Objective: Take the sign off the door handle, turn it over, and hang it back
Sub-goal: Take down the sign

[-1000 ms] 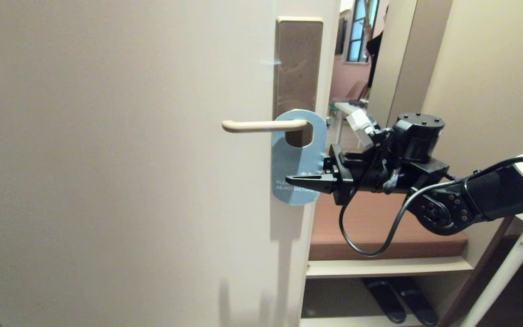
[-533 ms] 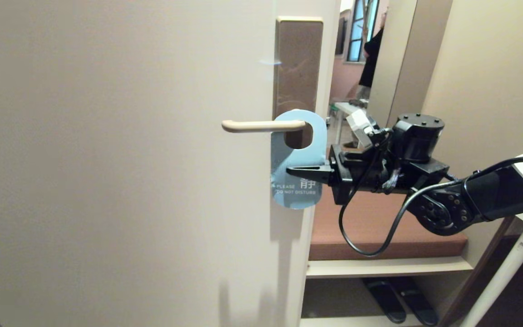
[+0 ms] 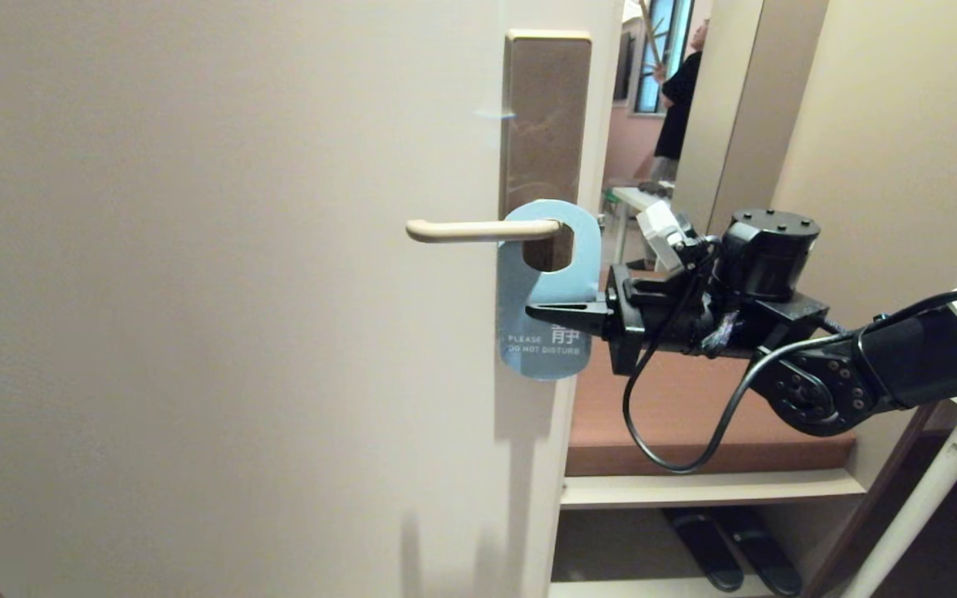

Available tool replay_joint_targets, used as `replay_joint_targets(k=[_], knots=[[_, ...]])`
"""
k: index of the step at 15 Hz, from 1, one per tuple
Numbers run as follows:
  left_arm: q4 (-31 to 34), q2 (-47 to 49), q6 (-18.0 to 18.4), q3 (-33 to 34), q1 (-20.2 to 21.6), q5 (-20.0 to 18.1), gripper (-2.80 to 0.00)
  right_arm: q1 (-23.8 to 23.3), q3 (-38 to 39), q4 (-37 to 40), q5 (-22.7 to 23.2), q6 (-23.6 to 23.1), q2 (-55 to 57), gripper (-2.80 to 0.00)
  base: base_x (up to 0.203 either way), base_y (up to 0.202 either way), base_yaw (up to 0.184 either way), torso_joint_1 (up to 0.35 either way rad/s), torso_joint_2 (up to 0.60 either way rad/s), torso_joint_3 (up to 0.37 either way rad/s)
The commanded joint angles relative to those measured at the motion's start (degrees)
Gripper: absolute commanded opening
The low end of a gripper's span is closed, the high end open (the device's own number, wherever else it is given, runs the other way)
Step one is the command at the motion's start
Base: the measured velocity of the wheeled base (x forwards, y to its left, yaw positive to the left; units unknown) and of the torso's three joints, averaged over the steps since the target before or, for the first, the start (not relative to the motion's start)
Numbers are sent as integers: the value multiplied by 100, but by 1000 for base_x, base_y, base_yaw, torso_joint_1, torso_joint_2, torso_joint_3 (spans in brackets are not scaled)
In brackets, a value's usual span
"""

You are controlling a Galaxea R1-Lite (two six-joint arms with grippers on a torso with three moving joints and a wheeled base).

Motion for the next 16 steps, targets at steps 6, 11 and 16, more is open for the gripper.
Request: replay_joint_targets(k=[6, 11, 16], knots=[[6, 0, -4, 0, 2, 3, -280, 206, 276, -22, -889, -18, -215, -280, 0, 0, 0, 0, 0, 0], [-2, 0, -4, 0, 2, 3, -280, 438, 520, -24, -1527, -34, -393, -280, 0, 0, 0, 0, 0, 0], [-3, 0, -4, 0, 2, 3, -280, 869, 648, -16, -2945, -168, -431, -280, 0, 0, 0, 0, 0, 0]])
